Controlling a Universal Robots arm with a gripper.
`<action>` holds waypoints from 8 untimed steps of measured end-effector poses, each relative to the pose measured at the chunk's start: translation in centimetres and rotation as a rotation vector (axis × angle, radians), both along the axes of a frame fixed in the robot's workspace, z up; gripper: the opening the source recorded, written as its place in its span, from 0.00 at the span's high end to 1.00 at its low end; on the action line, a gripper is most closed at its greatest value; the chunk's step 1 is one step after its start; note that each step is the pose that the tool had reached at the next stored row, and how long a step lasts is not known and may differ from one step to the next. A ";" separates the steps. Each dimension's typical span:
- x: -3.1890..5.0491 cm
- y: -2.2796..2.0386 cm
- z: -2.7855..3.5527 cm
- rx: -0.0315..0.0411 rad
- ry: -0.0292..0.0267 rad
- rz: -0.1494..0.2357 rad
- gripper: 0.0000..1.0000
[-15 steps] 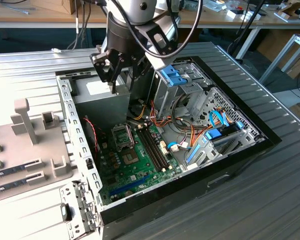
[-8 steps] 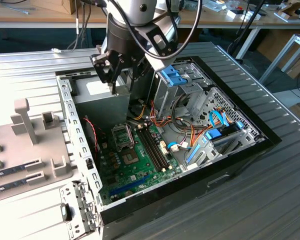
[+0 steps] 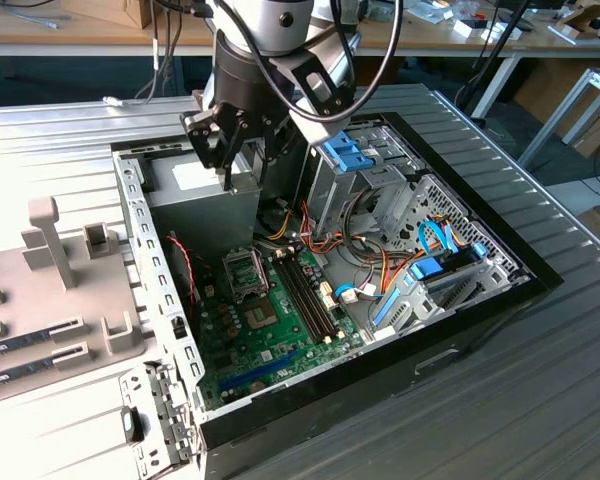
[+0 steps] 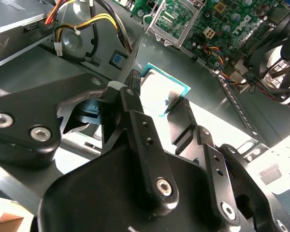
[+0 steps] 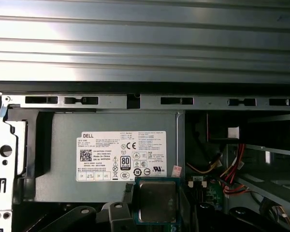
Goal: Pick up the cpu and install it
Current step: 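Pick up the cpu and move it towards the insertion slot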
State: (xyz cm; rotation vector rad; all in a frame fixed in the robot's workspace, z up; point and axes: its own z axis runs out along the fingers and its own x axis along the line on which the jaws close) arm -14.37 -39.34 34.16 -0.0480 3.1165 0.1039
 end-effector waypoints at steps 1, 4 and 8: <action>0.00 0.00 -0.03 0.0001 -0.0001 0.000 0.53; 0.01 0.00 -0.12 0.0000 0.0000 0.000 0.53; 0.01 0.00 -0.23 0.0001 -0.0001 0.000 0.53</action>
